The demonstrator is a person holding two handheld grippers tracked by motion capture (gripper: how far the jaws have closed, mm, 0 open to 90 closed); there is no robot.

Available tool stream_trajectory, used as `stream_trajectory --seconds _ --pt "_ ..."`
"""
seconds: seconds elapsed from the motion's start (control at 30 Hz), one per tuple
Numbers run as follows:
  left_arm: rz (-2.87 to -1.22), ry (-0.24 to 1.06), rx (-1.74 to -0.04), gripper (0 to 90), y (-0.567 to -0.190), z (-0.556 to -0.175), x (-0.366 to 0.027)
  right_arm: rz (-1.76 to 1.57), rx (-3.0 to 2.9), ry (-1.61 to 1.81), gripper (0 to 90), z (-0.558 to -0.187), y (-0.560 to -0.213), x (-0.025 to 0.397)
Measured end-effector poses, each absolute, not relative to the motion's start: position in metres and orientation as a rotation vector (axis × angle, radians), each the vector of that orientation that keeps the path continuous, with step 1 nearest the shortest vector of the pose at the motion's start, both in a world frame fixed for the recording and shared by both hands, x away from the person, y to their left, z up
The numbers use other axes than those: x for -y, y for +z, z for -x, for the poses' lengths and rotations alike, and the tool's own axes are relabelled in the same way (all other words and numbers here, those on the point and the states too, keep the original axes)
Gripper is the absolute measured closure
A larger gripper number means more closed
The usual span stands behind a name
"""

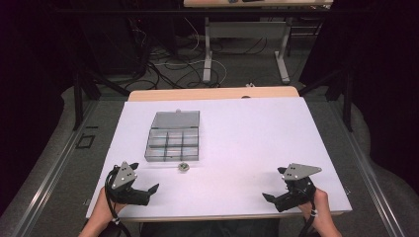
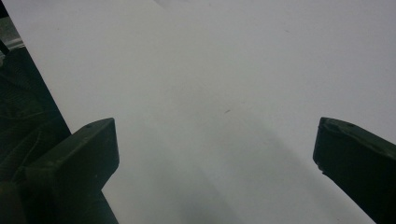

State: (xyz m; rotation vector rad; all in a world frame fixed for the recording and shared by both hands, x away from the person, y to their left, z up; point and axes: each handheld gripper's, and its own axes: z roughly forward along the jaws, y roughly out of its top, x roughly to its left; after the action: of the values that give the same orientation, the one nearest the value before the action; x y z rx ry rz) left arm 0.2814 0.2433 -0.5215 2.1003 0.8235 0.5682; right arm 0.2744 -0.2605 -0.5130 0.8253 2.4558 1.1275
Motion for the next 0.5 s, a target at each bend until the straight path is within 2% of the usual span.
stream_trajectory --seconds 0.5 --pt "-2.105 0.538 -0.835 0.5 -0.5227 -0.2845 -0.2361 -0.852 -2.456 1.123 0.0 -0.2745 -0.5150 0.2573"
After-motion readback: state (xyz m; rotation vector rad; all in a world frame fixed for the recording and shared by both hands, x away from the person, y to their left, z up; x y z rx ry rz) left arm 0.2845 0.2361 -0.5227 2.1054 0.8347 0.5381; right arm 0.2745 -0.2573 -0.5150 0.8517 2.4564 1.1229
